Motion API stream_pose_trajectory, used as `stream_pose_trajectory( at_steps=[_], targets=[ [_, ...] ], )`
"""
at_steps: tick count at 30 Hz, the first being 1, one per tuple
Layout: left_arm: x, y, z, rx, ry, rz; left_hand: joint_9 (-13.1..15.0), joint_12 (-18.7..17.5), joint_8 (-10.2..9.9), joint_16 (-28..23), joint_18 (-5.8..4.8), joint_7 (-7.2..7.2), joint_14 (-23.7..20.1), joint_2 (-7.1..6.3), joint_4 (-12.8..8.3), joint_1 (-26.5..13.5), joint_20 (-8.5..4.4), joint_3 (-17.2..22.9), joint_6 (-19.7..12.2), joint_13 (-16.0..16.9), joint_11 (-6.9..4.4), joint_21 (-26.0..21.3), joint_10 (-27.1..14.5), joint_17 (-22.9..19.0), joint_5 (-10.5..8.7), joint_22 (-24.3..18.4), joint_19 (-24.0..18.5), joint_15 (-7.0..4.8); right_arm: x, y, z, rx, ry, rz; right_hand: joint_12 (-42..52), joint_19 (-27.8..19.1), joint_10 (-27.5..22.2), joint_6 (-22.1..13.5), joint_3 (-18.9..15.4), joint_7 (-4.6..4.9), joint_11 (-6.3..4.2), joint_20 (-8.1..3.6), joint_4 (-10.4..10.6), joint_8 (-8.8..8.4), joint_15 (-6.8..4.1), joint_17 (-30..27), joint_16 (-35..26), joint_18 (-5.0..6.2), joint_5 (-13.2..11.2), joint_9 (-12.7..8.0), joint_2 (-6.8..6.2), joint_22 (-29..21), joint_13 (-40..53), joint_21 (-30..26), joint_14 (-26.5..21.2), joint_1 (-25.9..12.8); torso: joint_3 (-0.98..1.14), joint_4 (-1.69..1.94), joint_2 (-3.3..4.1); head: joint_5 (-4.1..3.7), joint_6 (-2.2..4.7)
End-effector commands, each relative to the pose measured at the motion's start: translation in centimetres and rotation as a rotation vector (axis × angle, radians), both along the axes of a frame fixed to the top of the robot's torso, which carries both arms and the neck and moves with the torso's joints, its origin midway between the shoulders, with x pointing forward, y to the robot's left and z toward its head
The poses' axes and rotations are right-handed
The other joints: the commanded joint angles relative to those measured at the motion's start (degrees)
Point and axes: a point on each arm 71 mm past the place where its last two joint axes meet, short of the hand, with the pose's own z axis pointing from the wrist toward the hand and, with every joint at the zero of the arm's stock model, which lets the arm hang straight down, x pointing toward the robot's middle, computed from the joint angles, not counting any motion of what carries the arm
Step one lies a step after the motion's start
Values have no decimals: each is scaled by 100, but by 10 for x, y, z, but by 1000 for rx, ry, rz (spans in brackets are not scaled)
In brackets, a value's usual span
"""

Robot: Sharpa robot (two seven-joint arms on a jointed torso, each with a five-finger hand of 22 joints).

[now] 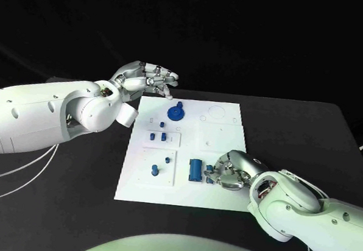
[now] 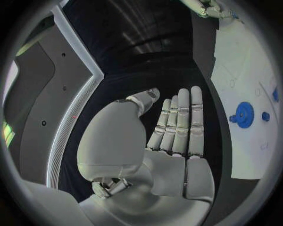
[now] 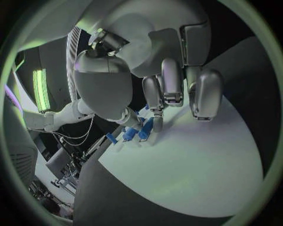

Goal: Assemble the parts on the task board

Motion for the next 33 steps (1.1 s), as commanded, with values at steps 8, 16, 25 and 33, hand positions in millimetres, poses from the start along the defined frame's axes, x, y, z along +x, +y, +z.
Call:
stream_pose_trajectory(
  at_steps=[8, 16, 25, 33],
  targets=[
    [-1, -2, 1, -10, 1, -20, 9, 34, 4, 31, 64, 1, -42, 30, 5, -16, 8, -34, -43, 7, -2, -32, -38, -5, 36, -10, 22, -2, -1, 1, 0, -5, -13, 8, 10, 134, 19, 15, -351, 26, -43, -58, 208, 26, -37, 1379, 16, -18, 335, 2, -99, 1000, 566, -36, 569, -84, -2, 0, -1, 13, -11],
    [-1, -2, 1, -10, 1, -20, 9, 34, 4, 31, 64, 1, -42, 30, 5, -16, 8, -34, -43, 7, -2, -32, -38, -5, 36, -10, 22, -2, -1, -3, 2, 0, -26, 7, 15, 134, 21, 8, -420, 23, -46, -60, 211, 28, -39, 1383, 18, -18, 371, 5, -76, 1000, 572, -38, 570, 25, 2, -6, -6, 16, -6],
    [0, 0, 1, -9, -1, -13, 9, 36, 5, 32, 64, 1, -45, 35, 6, -16, 8, -31, -45, 7, -1, -36, -44, -6, 37, -12, 22, -2, 1, -19, 11, 106, -75, 0, -67, 88, -40, -229, -563, 120, 32, -28, 129, -135, 17, 1315, -12, 6, 474, -67, 12, 958, 523, -234, 555, 445, -8, -18, -20, 20, 30],
    [3, 4, -1, -22, -12, 6, 11, 48, 4, 32, 62, 0, -56, 26, 21, -43, 13, -46, -56, 9, 0, -54, -50, -7, 27, -22, 20, 4, 28, -40, 29, 449, -70, -31, -491, -153, -385, -624, -616, 340, 221, 115, -158, -574, 177, 864, -231, 141, 660, -266, 153, 744, 235, -1171, 445, 1227, -58, -54, -109, -17, 181]
  ],
)
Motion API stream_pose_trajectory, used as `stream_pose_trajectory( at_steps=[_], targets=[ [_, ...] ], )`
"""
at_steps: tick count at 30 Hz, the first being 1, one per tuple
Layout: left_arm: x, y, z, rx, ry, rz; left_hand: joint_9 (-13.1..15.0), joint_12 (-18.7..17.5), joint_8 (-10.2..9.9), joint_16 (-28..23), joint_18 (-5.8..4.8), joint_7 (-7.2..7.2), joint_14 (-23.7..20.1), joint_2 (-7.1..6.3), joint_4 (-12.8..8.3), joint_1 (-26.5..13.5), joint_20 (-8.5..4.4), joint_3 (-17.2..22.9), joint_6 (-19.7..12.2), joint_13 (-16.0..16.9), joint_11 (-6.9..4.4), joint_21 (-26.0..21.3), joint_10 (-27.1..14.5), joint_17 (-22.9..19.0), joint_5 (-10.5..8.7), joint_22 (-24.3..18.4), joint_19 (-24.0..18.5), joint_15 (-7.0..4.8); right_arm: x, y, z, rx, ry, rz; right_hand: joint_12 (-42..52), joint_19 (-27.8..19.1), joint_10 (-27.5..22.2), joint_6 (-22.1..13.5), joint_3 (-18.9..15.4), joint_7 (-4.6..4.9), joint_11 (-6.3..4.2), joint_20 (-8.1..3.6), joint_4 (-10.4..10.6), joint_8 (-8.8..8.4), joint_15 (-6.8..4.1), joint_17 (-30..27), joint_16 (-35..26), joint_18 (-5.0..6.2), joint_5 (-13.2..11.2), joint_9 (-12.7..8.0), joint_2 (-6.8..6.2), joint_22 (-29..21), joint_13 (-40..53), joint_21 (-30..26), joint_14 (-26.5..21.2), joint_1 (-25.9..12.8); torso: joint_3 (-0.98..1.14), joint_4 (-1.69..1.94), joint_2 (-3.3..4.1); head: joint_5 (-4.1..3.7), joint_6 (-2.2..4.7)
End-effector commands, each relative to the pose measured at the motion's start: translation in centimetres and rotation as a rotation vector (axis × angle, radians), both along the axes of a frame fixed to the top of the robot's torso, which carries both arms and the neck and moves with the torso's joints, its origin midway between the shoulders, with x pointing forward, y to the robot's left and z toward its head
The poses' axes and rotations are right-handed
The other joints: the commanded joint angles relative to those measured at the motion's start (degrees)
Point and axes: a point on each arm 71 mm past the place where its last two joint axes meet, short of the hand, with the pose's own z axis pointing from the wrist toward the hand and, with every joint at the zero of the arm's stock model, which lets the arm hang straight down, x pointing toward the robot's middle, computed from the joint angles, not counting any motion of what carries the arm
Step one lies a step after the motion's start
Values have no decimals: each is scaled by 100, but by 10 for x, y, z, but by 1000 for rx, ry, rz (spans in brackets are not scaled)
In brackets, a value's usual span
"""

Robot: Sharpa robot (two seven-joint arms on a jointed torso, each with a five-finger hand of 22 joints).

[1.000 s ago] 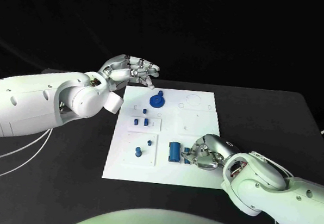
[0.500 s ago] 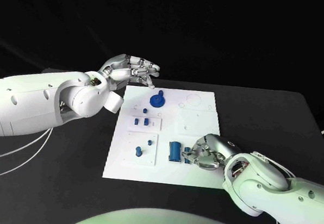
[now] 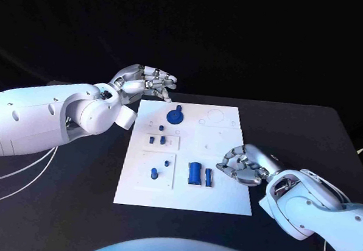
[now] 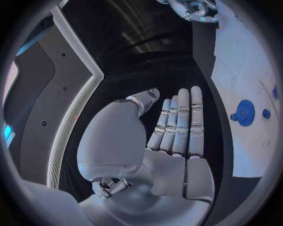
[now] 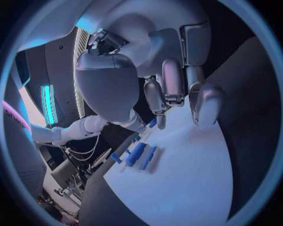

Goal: Assemble the parts on the task board

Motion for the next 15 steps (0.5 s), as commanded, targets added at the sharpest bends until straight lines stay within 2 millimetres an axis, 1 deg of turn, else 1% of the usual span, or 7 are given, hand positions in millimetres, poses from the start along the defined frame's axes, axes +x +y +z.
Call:
stream_pose_trajectory(
  at_steps=[1, 3, 4, 6, 9, 12, 15],
  targets=[
    [2, 0, -1, -30, -13, -1, 8, 25, 2, 31, 61, -2, -62, 23, 14, -56, 16, -38, -61, 11, 0, -39, -49, -8, 23, -17, 18, 6, 14, -7, 10, 314, 13, -12, -164, -105, -135, -77, 26, 19, 30, 28, -123, -86, 52, 786, -81, 117, 33, -39, 34, 698, 189, -347, 436, 209, -47, -27, -77, -37, 123],
    [3, 1, -5, -41, -12, 11, 8, 39, -3, 25, 59, -7, -80, 15, 37, -88, 22, -60, -79, 14, -2, -66, -47, -11, 8, -32, 8, 10, 28, -15, 10, 402, 40, -51, -1188, -575, -872, -207, 22, 119, 109, 99, -215, -215, 132, 1, -545, 327, -86, -79, 49, 304, -536, -1892, 171, 358, -81, -35, -132, -54, 200],
    [5, 2, -7, -46, -12, 19, 7, 45, -7, 13, 58, -9, -99, 13, 46, -97, 26, -69, -90, 15, -3, -85, -50, -16, 1, -43, -2, 12, 35, -20, 9, 449, 57, -76, -1408, -685, -1028, -223, 12, 131, 130, 120, -228, -235, 148, -203, -684, 371, -113, -80, 55, 202, -708, -2224, 92, 384, -96, -38, -153, -76, 254],
    [7, 3, -11, -55, -14, 32, 11, 62, -13, -74, 54, -14, -200, 14, 75, -114, 49, -95, -119, 16, 0, -199, -70, -54, -17, -106, -59, 29, 49, -27, 7, 520, 86, -119, -2811, -1290, -2058, -330, 47, 199, 204, 194, -283, -302, 215, -1272, -1463, 573, -220, -92, 87, -320, -1745, -3901, -410, 494, -139, -53, -214, -88, 325],
    [11, 4, -18, -73, -21, 48, 33, 32, 6, -414, 48, -23, -438, 13, 89, -76, 121, -120, -130, -15, 14, -526, -94, -195, -29, -293, -206, 88, 69, -37, 5, 619, 117, -186, -3495, -1736, -2636, -568, 118, 340, 371, 359, -271, -404, 385, -3265, -3223, 557, -428, -219, 106, -790, -2391, -4476, -1627, 548, -188, -54, -285, -100, 524],
    [15, 4, -26, -93, -32, 72, 50, -340, -9, -1439, 75, -34, -621, -10, 105, -2, 341, -142, -159, -261, 53, -1377, -51, -547, -66, -808, -451, 236, 86, -45, 4, 690, 122, -226, -4538, -2335, -3260, -759, 191, 496, 598, 596, -242, -494, 645, -3779, -4201, 529, -514, -403, 65, -1466, -3440, -5199, -2458, 581, -200, -46, -321, -104, 625],
    [21, 6, -33, -116, -39, 121, 32, -632, -78, -2096, 61, -54, -738, -14, 145, -2, 484, -171, -193, -336, 129, -1929, -8, -692, -72, -1146, -583, 322, 102, -48, 3, 745, 120, -244, -5192, -2957, -3209, -738, 264, 560, 736, 841, -296, -619, 848, -4431, -5229, 551, -538, -677, 76, -2325, -4459, -5357, -3061, 663, -211, -54, -369, -81, 744]
  ],
)
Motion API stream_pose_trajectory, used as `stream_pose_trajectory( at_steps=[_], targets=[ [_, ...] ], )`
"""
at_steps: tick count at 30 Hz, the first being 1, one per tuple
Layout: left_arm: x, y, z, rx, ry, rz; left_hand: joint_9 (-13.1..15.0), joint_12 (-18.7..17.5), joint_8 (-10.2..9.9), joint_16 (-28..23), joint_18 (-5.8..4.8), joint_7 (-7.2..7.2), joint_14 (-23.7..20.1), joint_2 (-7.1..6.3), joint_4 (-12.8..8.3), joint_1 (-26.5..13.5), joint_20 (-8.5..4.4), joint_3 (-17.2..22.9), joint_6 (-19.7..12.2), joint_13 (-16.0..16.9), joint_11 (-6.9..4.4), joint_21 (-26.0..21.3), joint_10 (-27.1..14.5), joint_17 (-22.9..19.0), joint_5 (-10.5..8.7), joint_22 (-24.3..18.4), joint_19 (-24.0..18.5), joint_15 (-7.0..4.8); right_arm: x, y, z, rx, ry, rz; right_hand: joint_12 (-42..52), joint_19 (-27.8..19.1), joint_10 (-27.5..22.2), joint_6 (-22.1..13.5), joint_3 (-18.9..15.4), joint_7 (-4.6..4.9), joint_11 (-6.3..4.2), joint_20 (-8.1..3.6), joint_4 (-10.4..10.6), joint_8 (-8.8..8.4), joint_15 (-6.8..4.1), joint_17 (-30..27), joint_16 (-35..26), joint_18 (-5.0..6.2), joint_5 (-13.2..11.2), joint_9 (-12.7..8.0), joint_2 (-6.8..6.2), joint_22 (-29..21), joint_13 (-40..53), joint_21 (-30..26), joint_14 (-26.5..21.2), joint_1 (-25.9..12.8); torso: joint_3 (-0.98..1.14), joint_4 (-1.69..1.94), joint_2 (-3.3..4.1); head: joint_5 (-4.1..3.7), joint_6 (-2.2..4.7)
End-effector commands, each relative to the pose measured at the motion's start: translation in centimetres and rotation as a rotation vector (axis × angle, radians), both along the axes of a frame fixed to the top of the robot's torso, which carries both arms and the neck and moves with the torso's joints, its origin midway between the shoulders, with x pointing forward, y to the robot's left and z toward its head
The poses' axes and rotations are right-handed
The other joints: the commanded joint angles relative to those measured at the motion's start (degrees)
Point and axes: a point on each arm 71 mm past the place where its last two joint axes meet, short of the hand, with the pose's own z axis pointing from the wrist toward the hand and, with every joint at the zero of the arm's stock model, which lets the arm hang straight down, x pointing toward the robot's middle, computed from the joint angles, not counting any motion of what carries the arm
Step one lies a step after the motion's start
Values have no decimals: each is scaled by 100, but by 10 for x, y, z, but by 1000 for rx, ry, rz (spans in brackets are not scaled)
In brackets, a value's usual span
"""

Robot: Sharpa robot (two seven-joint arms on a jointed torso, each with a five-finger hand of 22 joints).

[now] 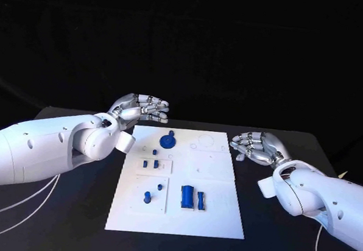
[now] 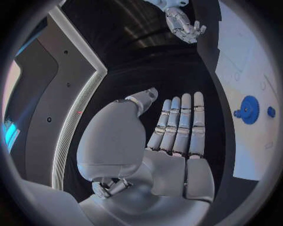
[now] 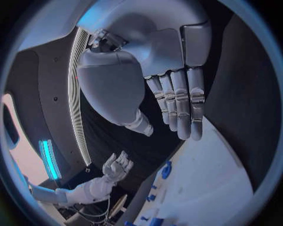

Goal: Assemble the parts on the task board

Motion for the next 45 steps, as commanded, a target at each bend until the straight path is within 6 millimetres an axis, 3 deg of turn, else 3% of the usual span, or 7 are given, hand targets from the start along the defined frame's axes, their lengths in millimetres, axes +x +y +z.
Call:
stream_pose_trajectory(
  at_steps=[1, 8, 9, 15, 16, 18, 45],
  targets=[
    [6, 4, -2, -79, -51, 67, -43, -271, -94, -535, 67, -24, -56, 6, 23, 60, 121, -30, -53, -24, 78, -459, 54, -103, -20, -284, -69, 76, 12, -1, 0, 235, 30, -10, -393, -478, -50, -11, 88, 84, 108, 166, -41, -114, 160, -428, -714, 16, -85, -176, 43, -546, -582, -28, -458, 122, -32, -8, -104, 16, 161],
    [11, 5, -17, -103, -38, 147, -219, -861, -283, -1407, -1, -43, -271, 73, 50, 86, 185, -141, -112, -32, 180, -1155, -11, -322, -13, -684, -157, 232, 32, -4, -3, 307, 34, -29, -1173, -808, 230, 161, 86, 82, 249, 446, -331, -537, 377, -1416, -2276, 76, -132, -781, 168, -2396, -2259, -29, -440, 125, -2, 13, -200, 25, 321],
    [9, 2, -19, -56, -7, 88, -1858, -2071, -1613, -3088, -975, -1166, -4647, 1037, -426, -2222, -1475, -2948, -4719, -389, -962, -2123, -5119, -1499, -598, -1066, -4502, -799, 30, -4, -5, 188, 25, -56, -2368, -5642, -4842, -4410, -2544, -1116, -809, -1066, -882, -1454, -485, -3317, -3935, -976, -509, -3509, 776, -5500, -3401, -387, -5616, -2013, -22, -4, -147, 16, 269],
    [6, -3, -19, -50, -8, 107, -1858, -2071, -1613, -3088, -975, -1166, -4647, 1037, -426, -3174, -1475, -2948, -4719, -389, -962, -2123, -5119, -1499, -598, -1066, -4502, -799, 25, 1, -2, 219, 14, -79, -2368, -5642, -4842, -4410, -2544, -1116, -809, -1066, -882, -1454, -485, -3317, -3935, -976, -509, -3509, 776, -5500, -3401, -387, -5616, -2933, -15, 114, -178, -76, 354],
    [5, -5, -19, -47, -8, 113, -1858, -2071, -1613, -3088, -975, -1166, -4647, 1037, -426, -3345, -1475, -2948, -4719, -389, -962, -2123, -5119, -1499, -598, -1066, -4502, -799, 23, 2, -1, 230, 10, -86, -2368, -5642, -4842, -4410, -2544, -1116, -809, -1066, -882, -1454, -485, -3317, -3935, -976, -509, -3509, 776, -5500, -3401, -387, -5616, -7023, -12, 154, -189, -107, 383],
    [3, -9, -18, -42, -9, 128, -1858, -2071, -1613, -3088, -975, -1166, -4647, 1037, -426, -7534, -1475, -2948, -4719, -389, -962, -2123, -5119, -1499, -598, -1066, -4502, -799, 19, 6, 2, 254, 3, -106, -2368, -5642, -4842, -4410, -2544, -1116, -809, -1066, -882, -1454, -485, -3317, -3935, -976, -509, -3509, 776, -5500, -3401, -387, -5616, -7023, -6, 251, -215, -182, 453],
    [-45, -64, -9, 56, -5, 361, -1858, -2071, -1613, -3088, -975, -1166, -4647, 1037, -426, -7534, -1475, -2948, -4719, -389, -962, -2123, -5119, -1499, -598, -1066, -4502, -799, -26, 34, 31, 426, -28, -285, -2368, -5642, -4842, -4410, -2544, -1116, -809, -1066, -882, -1454, -485, -3317, -3935, -976, -509, -3509, 776, -5500, -3401, -387, -5616, -7023, 19, 642, -320, -487, 738]
  ],
)
